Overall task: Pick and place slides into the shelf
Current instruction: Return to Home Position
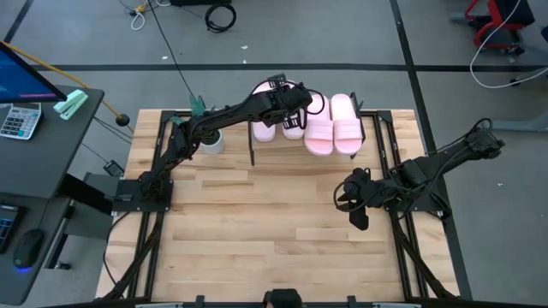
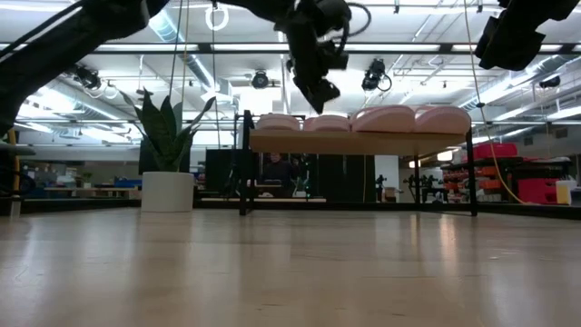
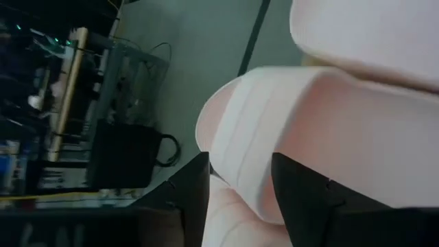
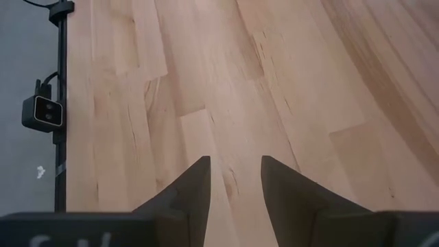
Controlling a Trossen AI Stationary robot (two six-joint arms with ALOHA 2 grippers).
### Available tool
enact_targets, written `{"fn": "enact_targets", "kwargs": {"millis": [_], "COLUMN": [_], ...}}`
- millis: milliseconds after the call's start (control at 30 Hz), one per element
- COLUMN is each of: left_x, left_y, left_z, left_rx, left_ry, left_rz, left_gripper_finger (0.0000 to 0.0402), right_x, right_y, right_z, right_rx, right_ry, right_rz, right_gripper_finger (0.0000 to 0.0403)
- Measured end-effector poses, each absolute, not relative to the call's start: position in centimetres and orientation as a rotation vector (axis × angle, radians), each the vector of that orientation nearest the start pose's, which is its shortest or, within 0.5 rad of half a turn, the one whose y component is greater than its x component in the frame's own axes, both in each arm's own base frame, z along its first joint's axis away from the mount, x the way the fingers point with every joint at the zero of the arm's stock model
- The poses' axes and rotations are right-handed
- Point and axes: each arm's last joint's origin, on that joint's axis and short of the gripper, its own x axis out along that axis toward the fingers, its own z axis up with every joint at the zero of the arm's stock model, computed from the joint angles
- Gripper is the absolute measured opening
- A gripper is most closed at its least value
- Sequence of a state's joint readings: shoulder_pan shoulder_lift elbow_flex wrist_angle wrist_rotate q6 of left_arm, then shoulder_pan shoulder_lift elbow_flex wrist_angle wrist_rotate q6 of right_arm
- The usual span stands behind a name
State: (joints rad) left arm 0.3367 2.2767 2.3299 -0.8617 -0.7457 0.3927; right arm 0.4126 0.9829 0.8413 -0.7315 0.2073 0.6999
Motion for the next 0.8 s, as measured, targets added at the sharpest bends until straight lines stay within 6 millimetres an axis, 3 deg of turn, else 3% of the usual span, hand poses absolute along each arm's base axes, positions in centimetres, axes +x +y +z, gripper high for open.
{"fn": "enact_targets", "kwargs": {"millis": [233,400,500,633,800], "left_x": [45.4,46.7,47.4,47.6,47.9], "left_y": [15.9,12.4,9.9,7.2,4.2], "left_z": [35.5,36.7,36.0,33.9,32.6], "left_rx": [0.130,0.042,0.021,0.017,-0.080], "left_ry": [0.712,0.561,0.570,0.633,0.588], "left_rz": [0.740,0.688,0.677,0.801,0.811], "left_gripper_finger": [0.0142,0.0125,0.0119,0.0113,0.0106], "right_x": [17.3,17.0,16.5,15.2,13.2], "right_y": [6.9,6.9,6.6,6.1,5.3], "right_z": [27.4,27.6,28.0,28.7,29.5], "right_rx": [0.368,0.363,0.368,0.376,0.396], "right_ry": [0.854,0.851,0.840,0.824,0.798], "right_rz": [-0.096,-0.071,-0.065,-0.053,-0.042], "right_gripper_finger": [0.0135,0.0135,0.0135,0.0135,0.0135]}}
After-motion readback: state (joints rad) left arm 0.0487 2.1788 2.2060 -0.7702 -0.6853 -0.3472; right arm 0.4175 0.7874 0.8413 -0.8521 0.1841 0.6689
